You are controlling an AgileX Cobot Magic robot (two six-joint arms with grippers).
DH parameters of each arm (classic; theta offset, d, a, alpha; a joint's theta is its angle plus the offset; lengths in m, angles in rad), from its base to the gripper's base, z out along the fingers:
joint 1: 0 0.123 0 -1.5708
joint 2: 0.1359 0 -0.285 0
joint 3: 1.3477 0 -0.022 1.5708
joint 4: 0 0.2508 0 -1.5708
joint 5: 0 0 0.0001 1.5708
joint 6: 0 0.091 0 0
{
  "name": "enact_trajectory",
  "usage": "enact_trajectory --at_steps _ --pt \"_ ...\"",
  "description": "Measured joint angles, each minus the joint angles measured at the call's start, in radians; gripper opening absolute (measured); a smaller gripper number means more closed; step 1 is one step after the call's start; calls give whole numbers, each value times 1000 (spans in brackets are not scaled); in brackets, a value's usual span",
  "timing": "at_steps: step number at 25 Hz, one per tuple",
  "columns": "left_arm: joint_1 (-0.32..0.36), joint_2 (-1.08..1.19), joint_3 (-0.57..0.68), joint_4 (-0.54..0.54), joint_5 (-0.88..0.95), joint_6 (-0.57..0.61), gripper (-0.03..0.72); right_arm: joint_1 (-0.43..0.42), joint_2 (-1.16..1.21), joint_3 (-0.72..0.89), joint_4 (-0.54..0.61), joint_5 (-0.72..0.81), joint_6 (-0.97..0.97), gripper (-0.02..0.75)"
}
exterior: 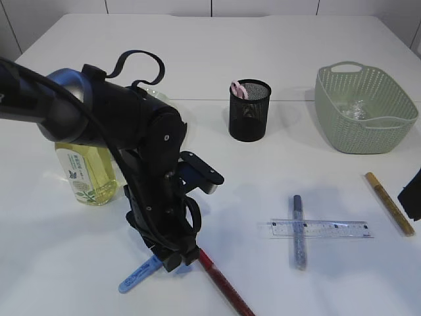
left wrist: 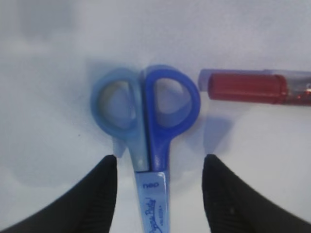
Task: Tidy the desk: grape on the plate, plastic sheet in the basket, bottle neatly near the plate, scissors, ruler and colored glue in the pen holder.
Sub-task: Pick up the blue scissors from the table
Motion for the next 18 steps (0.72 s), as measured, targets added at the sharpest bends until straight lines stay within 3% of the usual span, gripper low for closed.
enact_trajectory --at_steps 18 --pt "0 0 0 0 -7 -41 405 0 0 0 0 0 0 364"
